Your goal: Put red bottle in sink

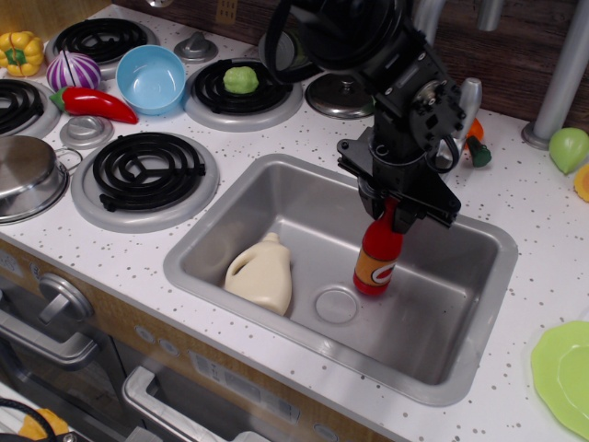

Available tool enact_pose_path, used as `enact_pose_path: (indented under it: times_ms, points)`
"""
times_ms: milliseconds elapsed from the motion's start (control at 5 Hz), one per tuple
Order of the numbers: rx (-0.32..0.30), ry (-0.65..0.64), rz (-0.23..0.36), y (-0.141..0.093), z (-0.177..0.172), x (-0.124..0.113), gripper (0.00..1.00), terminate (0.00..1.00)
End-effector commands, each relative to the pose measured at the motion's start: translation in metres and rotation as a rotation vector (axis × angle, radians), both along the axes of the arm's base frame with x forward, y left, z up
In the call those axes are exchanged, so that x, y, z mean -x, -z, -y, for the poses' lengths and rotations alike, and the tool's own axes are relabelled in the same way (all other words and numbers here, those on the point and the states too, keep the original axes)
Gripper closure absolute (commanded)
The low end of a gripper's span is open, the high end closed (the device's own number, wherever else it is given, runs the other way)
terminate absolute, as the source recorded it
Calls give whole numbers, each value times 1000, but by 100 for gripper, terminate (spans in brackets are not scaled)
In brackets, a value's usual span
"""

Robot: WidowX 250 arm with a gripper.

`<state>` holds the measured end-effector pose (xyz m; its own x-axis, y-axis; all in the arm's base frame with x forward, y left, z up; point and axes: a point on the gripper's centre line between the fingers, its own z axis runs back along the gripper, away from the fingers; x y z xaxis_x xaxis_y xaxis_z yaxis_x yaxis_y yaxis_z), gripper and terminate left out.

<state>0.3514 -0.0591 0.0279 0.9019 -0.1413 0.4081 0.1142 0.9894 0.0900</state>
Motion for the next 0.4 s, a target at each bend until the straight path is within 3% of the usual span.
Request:
enact_pose_path:
  times_ms: [0,200]
  points:
    - [14,-13,43,-10,-1,-6,0,0]
    - [14,-13,43,-10,-1,-6,0,100]
